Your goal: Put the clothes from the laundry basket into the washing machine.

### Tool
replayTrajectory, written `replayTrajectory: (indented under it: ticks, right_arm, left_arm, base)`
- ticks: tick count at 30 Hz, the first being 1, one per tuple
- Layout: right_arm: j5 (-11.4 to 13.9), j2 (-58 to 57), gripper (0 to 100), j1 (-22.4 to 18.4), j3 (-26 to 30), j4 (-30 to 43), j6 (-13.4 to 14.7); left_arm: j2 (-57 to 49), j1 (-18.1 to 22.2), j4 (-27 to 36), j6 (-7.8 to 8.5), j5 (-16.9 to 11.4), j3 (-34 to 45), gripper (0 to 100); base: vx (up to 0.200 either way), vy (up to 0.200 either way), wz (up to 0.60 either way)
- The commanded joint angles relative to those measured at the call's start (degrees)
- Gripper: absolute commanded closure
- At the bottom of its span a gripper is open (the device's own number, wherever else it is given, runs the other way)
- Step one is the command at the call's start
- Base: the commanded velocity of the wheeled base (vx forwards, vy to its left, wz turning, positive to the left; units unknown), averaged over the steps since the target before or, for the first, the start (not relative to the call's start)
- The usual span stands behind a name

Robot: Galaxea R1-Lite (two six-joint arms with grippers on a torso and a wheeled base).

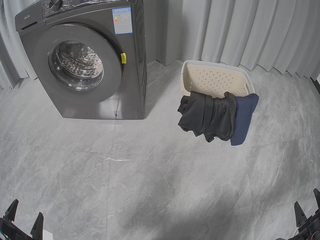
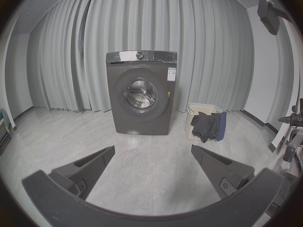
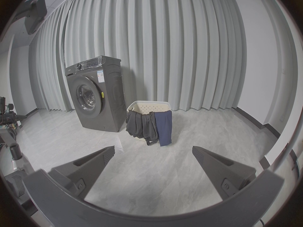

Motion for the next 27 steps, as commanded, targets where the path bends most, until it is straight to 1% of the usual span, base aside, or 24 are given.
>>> replayTrajectory:
  ticks: [1,21,27]
  right_arm:
    - [0.01,-0.93,0,0.03,0.92,-0.03,-0.01]
    - [0.01,-0.93,0,0.03,0.92,-0.03,-0.01]
    - [0.01,-0.93,0,0.03,1.01,-0.03,-0.01]
  left_arm:
    - [-0.86,0.03,0.00,-0.04,-0.02,0.92,0]
    - [-0.86,0.03,0.00,-0.04,-0.02,0.92,0]
    - [-0.86,0.03,0.00,0.05,-0.02,0.92,0]
  base:
    - [0.000,-0.200,0.00]
    - [0.000,-0.200,0.00]
    - [0.000,0.000,0.00]
